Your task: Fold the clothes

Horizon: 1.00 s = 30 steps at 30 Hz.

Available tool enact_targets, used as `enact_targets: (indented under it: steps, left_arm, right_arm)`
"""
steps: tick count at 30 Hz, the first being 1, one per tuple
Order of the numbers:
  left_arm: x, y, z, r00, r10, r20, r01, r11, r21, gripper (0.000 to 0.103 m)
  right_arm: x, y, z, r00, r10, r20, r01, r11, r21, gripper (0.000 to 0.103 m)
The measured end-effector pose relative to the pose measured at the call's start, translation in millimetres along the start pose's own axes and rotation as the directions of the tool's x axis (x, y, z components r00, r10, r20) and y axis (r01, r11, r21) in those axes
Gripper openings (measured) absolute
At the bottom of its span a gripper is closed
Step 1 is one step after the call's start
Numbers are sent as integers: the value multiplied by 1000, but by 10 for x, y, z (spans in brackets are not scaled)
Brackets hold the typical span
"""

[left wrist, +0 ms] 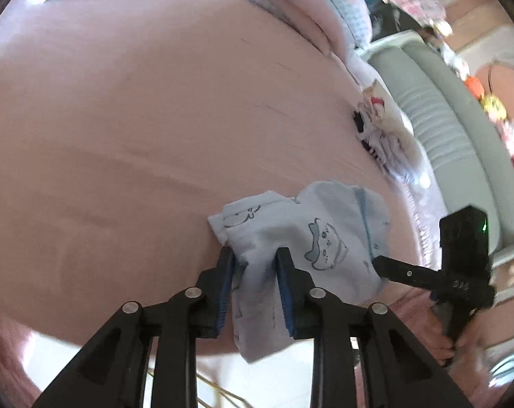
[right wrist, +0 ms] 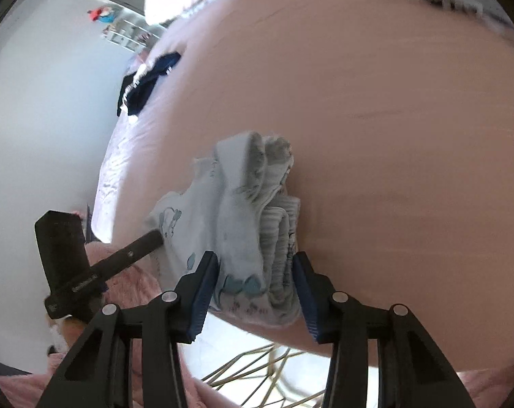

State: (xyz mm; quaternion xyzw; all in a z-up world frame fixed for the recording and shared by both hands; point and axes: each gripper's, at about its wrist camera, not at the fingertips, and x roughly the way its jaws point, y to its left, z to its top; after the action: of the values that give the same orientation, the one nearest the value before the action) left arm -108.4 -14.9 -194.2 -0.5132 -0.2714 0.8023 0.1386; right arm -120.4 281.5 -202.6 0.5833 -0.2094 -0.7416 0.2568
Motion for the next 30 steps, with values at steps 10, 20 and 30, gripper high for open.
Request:
enact_targets:
  steps: [10, 20, 30]
  left_arm:
    - [155, 32, -142, 997, -73, 20, 73, 996, -43, 65]
    - [87, -276, -211, 995, 46, 89, -58, 989, 135, 14]
    - [-160, -632, -183, 987, 44, 154, -85, 959, 269, 12]
  right_arm:
    - [277, 172, 4, 995, -103, 14, 103, 991, -82, 76]
    - [356, 651, -68, 954, -284, 94, 298, 926, -230, 40]
    - [110, 1045, -105, 907, -389, 163, 419, 874, -247, 37]
